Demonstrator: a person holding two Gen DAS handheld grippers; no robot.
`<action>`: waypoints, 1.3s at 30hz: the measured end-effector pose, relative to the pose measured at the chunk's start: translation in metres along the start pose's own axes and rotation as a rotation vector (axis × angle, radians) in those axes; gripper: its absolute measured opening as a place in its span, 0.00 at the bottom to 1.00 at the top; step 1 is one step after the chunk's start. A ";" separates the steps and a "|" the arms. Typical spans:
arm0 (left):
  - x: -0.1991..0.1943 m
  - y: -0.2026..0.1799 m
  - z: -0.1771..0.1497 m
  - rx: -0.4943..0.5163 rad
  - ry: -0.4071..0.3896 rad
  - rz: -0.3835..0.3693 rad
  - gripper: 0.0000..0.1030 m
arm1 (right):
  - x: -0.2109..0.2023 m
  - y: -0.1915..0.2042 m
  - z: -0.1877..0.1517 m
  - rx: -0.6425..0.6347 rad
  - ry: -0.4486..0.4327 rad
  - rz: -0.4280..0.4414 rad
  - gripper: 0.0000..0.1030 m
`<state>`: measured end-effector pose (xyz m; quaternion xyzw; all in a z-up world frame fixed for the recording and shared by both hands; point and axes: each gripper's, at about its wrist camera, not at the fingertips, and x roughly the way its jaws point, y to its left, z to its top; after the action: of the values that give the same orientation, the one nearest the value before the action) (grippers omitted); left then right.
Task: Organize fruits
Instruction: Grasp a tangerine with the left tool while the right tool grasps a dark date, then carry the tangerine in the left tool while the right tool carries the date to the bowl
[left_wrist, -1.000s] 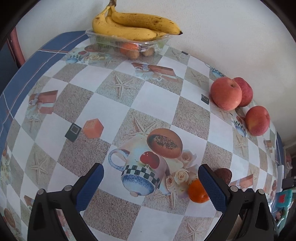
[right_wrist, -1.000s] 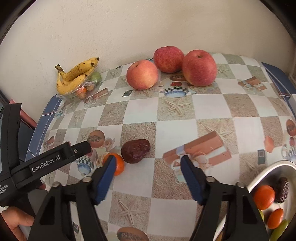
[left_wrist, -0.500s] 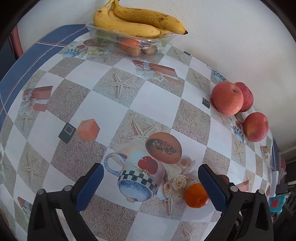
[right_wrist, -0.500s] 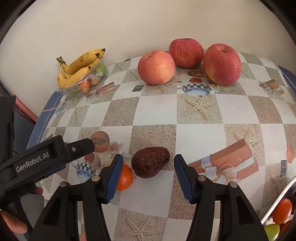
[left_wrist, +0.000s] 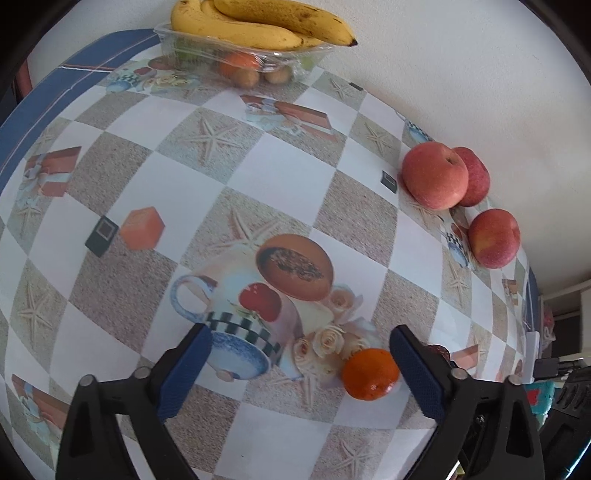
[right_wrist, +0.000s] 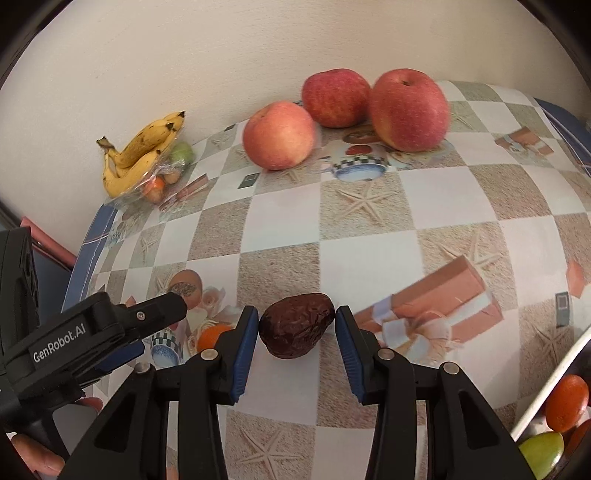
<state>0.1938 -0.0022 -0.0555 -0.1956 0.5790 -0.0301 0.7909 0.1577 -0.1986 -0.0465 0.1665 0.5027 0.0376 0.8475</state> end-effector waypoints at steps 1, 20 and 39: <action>0.000 -0.003 -0.001 0.011 0.007 -0.009 0.87 | -0.002 -0.003 0.000 0.010 0.004 -0.006 0.44; 0.007 -0.045 -0.025 0.100 0.072 -0.083 0.37 | -0.018 -0.025 -0.007 0.038 0.034 -0.058 0.44; -0.039 -0.027 -0.056 0.082 0.019 -0.051 0.36 | -0.061 -0.018 -0.031 0.005 0.028 -0.080 0.43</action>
<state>0.1335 -0.0315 -0.0249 -0.1772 0.5795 -0.0758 0.7919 0.0987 -0.2223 -0.0149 0.1476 0.5207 0.0048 0.8409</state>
